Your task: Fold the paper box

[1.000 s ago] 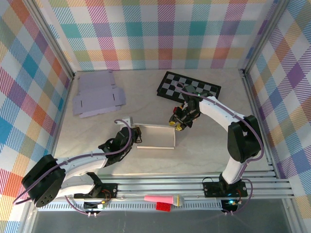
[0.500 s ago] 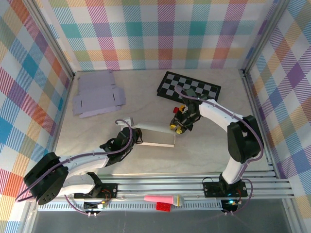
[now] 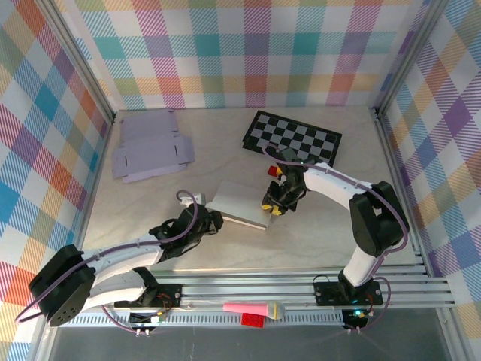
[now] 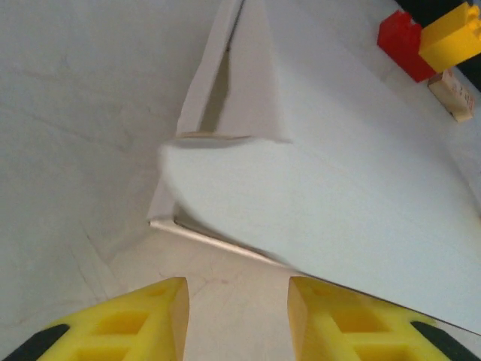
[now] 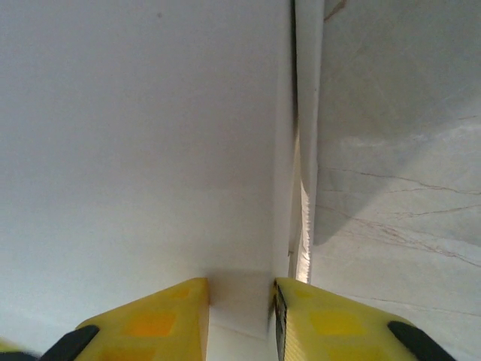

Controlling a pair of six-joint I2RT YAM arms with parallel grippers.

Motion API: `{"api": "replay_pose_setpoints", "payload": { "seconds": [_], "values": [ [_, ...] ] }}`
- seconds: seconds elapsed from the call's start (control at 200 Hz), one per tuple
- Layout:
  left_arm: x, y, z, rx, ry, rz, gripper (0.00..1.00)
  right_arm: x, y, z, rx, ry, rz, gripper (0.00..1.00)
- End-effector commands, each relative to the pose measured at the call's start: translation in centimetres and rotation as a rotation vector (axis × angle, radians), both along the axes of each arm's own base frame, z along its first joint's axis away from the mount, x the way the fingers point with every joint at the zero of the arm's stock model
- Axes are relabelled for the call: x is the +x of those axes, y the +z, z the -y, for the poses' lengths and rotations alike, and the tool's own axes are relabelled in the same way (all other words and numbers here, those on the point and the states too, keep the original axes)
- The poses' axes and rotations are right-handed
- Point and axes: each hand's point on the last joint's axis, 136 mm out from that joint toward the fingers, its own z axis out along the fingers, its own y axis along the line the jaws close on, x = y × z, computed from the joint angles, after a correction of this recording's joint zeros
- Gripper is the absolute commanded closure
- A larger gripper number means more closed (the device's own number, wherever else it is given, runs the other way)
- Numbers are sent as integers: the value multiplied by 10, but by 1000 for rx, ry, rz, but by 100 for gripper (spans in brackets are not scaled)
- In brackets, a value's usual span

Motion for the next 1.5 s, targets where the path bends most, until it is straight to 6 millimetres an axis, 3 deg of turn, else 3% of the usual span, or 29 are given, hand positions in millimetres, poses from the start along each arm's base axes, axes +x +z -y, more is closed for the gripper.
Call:
{"api": "replay_pose_setpoints", "payload": {
  "seconds": [0.0, 0.255, 0.33, 0.42, 0.505, 0.635, 0.73, 0.905, 1.04, 1.195, 1.495],
  "values": [
    [-19, 2, 4, -9, -45, -77, 60, 1, -5, 3, -28, 12, 21, 71],
    [-47, 58, -6, -100, -40, -143, 56, 3, -1, 2, -37, 17, 25, 72],
    [-50, 82, -23, -76, -3, -122, 54, 5, 0, 3, -42, 24, 30, 72],
    [-48, 101, -56, 24, 100, -106, 37, 5, -2, 4, -53, 34, 27, 71],
    [-34, 109, -65, 53, 109, -150, 34, 4, -4, 4, -56, 46, 23, 71],
    [5, 99, -57, 30, 89, -249, 33, 5, -5, 6, -71, 64, 34, 70],
    [36, 90, -37, 21, 14, -274, 34, 7, -5, 9, -90, 84, 46, 69],
    [70, 49, -7, 77, -108, -362, 38, 9, -10, 12, -122, 127, 48, 67],
    [77, 21, 2, 88, -144, -407, 41, 9, -13, 12, -128, 138, 46, 66],
    [70, -2, 4, 81, -150, -448, 49, 10, -14, 13, -135, 142, 45, 66],
    [64, -12, 7, 32, -136, -444, 65, 9, -20, 13, -139, 155, 33, 66]
  ]
}}
